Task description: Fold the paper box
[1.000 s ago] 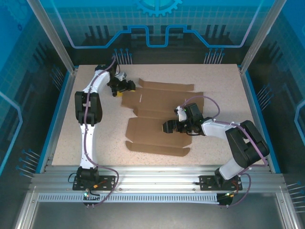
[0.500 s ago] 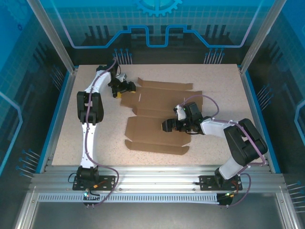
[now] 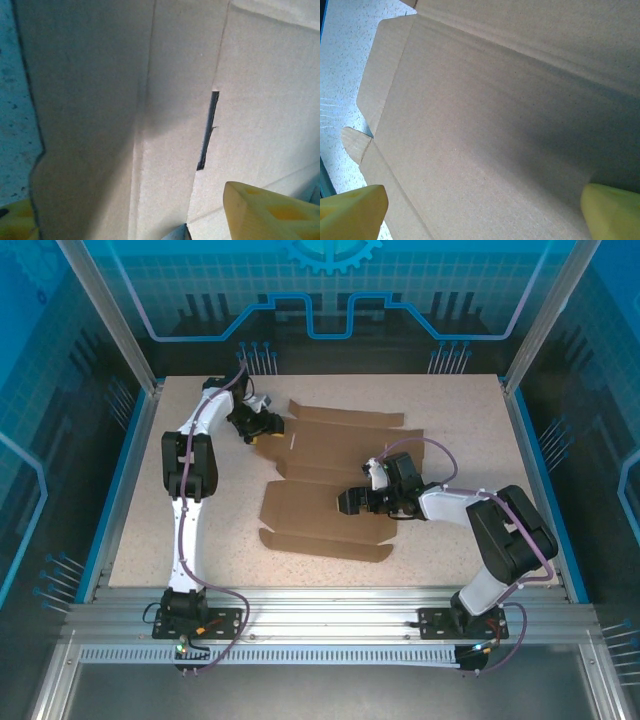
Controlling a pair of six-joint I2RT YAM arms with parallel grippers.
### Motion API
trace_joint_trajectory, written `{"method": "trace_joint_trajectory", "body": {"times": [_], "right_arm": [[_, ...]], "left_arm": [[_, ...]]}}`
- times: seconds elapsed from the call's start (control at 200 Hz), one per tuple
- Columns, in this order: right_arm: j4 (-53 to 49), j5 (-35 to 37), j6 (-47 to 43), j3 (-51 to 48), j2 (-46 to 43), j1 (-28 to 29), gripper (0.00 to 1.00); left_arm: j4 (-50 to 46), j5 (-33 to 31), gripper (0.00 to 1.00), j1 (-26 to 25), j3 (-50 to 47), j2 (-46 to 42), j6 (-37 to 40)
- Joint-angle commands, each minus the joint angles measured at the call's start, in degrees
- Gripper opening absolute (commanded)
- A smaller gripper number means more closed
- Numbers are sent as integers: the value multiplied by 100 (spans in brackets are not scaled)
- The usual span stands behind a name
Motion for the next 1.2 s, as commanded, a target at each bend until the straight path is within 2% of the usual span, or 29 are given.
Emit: {"method": "trace_joint_trajectory", "body": {"times": [0.0, 0.225, 0.3, 0.645, 0.791, 1.021, 1.196], "right_arm": [[-294, -61, -35, -18, 263, -63, 100], [-315, -34, -26, -47, 222, -63, 100], [-290, -55, -17, -60, 238, -63, 100], [-275, -70, 9, -91, 183, -61, 100], [-322, -47, 1, -145, 84, -63, 100], [-479, 13, -50, -149, -111, -71, 100], [-490, 4, -32, -148, -145, -71, 100]], "left_arm": [[-306, 293, 63, -26, 161, -157, 239], [-455, 174, 58, -26, 227, -189, 369], [-468, 178, 52, -32, 243, -189, 357], [-449, -66, 39, -175, 274, -227, 439], [-317, -87, 30, -253, 241, -387, 430], [215, -82, 18, -395, -271, -891, 343], [675, -5, 13, -400, -775, -1280, 215]]}}
